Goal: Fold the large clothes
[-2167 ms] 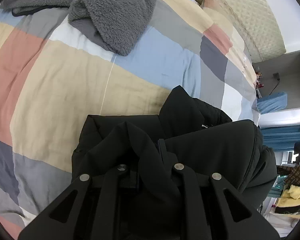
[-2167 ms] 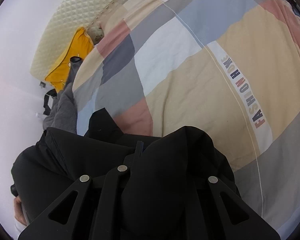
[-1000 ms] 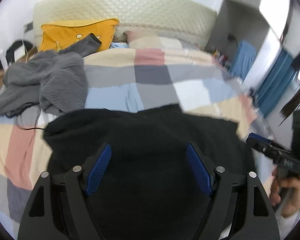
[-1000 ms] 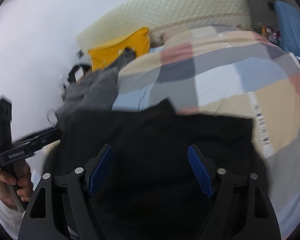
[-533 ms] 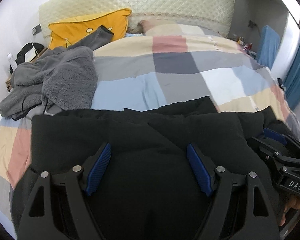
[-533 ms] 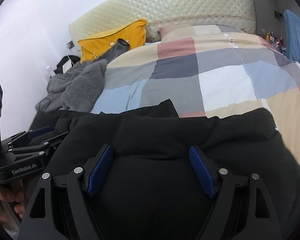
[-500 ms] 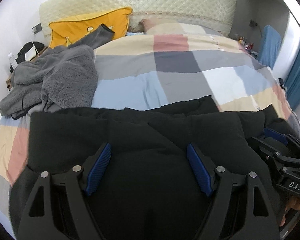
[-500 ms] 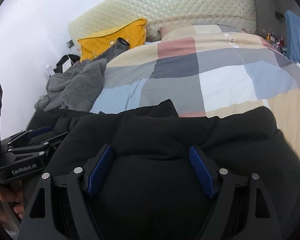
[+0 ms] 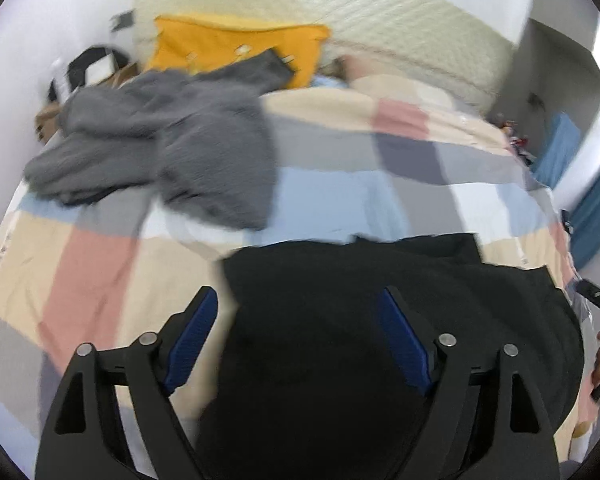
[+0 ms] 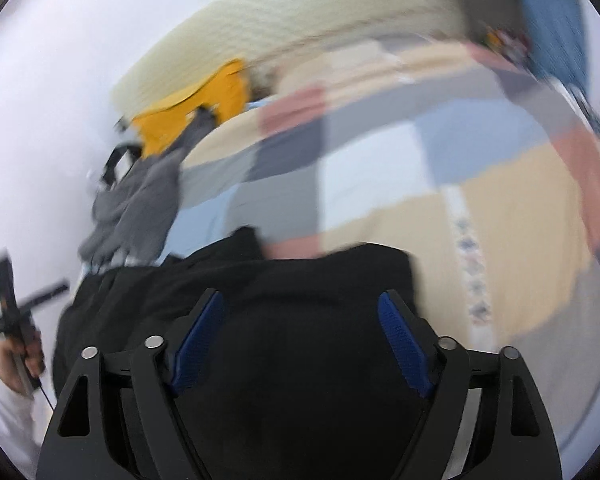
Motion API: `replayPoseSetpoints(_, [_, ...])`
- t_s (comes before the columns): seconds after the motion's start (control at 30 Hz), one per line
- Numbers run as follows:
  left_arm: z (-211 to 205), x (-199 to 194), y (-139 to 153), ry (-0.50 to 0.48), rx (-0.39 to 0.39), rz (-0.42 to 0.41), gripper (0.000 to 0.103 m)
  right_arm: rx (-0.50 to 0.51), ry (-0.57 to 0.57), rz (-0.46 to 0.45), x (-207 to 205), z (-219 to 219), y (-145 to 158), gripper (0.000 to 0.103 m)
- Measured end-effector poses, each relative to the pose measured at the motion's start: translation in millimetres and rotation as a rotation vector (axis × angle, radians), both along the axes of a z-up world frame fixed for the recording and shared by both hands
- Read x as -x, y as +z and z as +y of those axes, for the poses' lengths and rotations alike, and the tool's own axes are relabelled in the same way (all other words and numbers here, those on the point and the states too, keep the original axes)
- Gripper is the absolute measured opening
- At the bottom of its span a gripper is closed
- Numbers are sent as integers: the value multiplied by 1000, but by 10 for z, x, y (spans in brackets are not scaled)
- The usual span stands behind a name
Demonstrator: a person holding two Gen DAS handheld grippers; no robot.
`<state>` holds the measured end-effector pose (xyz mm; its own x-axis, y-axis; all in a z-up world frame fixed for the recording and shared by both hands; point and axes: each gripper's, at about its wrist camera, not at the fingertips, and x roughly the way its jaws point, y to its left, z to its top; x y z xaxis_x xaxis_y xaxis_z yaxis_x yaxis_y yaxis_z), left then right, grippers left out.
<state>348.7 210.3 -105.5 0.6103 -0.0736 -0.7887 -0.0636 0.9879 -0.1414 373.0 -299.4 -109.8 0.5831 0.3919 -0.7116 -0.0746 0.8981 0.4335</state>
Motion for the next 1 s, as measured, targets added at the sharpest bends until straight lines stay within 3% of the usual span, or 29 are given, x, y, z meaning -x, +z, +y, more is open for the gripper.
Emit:
replayPoseSetpoints(0.13, [550, 29, -338, 93, 158, 117, 90, -126, -117, 121, -1, -471, -363, 87])
replayPoseSetpoints(0.23, [646, 57, -624, 92, 268, 177, 90, -276, -121, 215, 14, -527, -707, 87])
replayPoseSetpoints(0.3, [592, 60, -815, 64, 386, 221, 89, -335, -89, 257, 19, -413, -853, 87])
replayPoseSetpoints(0.33, [574, 59, -831, 54, 414, 223, 85, -312, -63, 263, 23, -293, -852, 84])
replayPoseSetpoints(0.37, [541, 69, -844, 36, 456, 216, 79, -271, -44, 243, 27, -186, -788, 69])
replayPoseSetpoints(0.4, [487, 75, -829, 11, 495, 207, 60, -239, -21, 221, 23, -91, -708, 54])
replayPoseSetpoints(0.43, [423, 76, -790, -15, 516, 200, 43, -190, 2, 195, 7, 33, -585, 48])
replayPoseSetpoints(0.5, [318, 67, -673, -59, 488, 187, 29, -102, 17, 147, -33, 163, -365, 19])
replayPoseSetpoints(0.53, [300, 68, -607, -72, 481, 174, 15, -81, 17, 112, -53, 193, -222, 13])
replayPoseSetpoints(0.57, [322, 70, -558, -68, 483, 161, 9, -93, 0, 65, -60, 179, -71, 9])
replayPoseSetpoints(0.63, [480, 122, -330, -30, 521, 71, 4, -137, -19, -35, -57, 127, 243, 7])
replayPoseSetpoints(0.77, [759, 178, 36, 5, 571, -69, 3, -112, -30, -135, -155, 187, 661, 5])
replayPoseSetpoints(0.9, [801, 209, 361, 25, 455, -193, 3, -6, -48, -190, -341, 351, 793, 5])
replayPoseSetpoints(1.0, [820, 87, 271, 53, 365, -170, 3, 90, -55, -173, -533, 482, 632, 5])
